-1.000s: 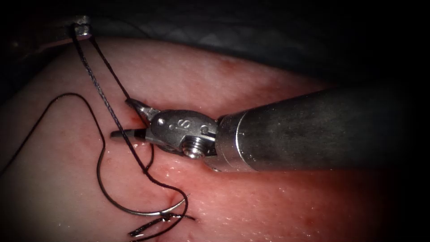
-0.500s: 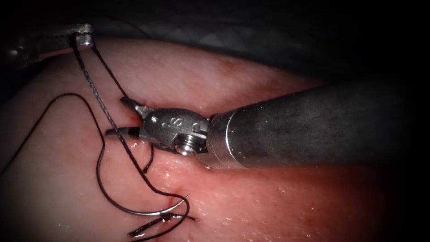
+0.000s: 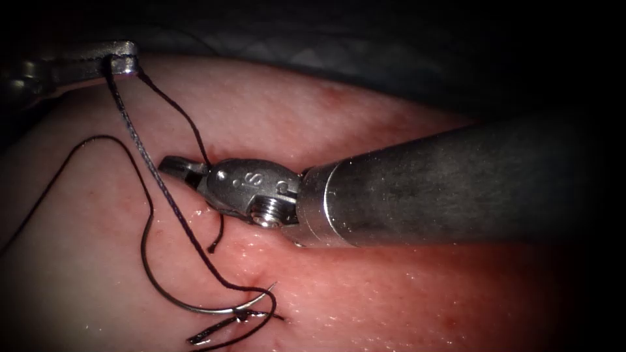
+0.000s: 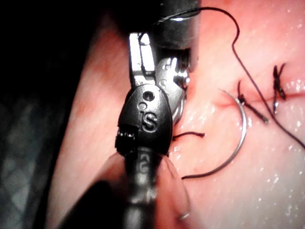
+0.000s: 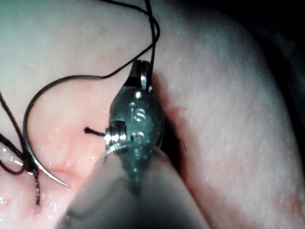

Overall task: Wound Closure
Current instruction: Tension the suture with the left gripper while cutting it with the right tool

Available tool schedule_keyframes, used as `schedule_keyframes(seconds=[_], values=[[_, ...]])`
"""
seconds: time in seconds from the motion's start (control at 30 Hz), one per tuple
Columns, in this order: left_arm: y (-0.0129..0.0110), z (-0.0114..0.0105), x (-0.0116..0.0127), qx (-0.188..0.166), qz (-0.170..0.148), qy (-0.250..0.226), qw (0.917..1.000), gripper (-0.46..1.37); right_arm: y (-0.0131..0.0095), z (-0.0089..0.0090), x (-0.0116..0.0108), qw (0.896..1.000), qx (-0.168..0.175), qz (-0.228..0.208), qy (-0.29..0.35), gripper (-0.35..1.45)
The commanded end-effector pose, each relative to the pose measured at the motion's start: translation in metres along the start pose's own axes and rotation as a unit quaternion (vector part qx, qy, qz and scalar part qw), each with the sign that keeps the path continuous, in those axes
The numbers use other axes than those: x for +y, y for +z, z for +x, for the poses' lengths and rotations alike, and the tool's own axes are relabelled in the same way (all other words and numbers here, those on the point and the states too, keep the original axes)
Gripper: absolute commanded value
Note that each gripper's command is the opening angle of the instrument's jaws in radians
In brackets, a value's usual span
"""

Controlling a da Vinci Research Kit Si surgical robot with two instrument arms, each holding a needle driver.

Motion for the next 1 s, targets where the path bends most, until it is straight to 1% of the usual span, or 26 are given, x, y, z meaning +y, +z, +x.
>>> schedule_keyframes(seconds=[0.03,0.2,0.5,0.6,0.63,0.67,0.7,0.73,0.8,1.0], values=[[0.0000,-0.0001,0.0000,0.000,-0.002,0.000,1.0000,-0.35,-0.0002,0.0001,0.0002,1.000,0.001,0.006,-0.010,-0.35],[0.0000,-0.0003,-0.0002,0.001,-0.002,0.000,1.0000,-0.35,-0.0006,0.0000,0.0002,1.000,0.002,0.010,-0.026,-0.35],[-0.0003,-0.0009,-0.0009,0.001,-0.003,0.000,1.0000,-0.35,-0.0012,-0.0002,0.0002,0.999,-0.011,0.025,-0.036,-0.35],[-0.0004,-0.0011,-0.0011,0.000,-0.002,0.000,1.0000,-0.35,-0.0011,-0.0004,0.0002,0.999,0.001,0.026,-0.039,-0.35],[-0.0006,-0.0012,-0.0013,0.000,-0.001,0.000,1.0000,-0.35,-0.0007,-0.0004,0.0002,0.999,0.019,-0.021,-0.039,0.85],[-0.0006,-0.0013,-0.0014,-0.001,0.000,0.000,1.0000,-0.35,-0.0004,-0.0002,0.0004,0.997,0.023,-0.066,-0.036,1.43],[-0.0006,-0.0013,-0.0014,-0.001,0.000,0.000,1.0000,-0.35,-0.0003,-0.0001,0.0005,0.996,0.023,-0.081,-0.034,1.43],[-0.0006,-0.0013,-0.0014,-0.001,0.000,0.000,1.0000,-0.35,-0.0002,0.0000,0.0006,0.996,0.027,-0.077,-0.033,1.43],[-0.0006,-0.0013,-0.0014,-0.001,0.000,0.000,1.0000,-0.35,-0.0003,0.0000,0.0006,0.998,0.034,-0.049,-0.032,1.43],[-0.0011,-0.0013,-0.0022,-0.003,0.005,0.003,1.0000,-0.35,-0.0021,-0.0004,0.0008,0.998,0.033,-0.048,-0.033,1.43]])
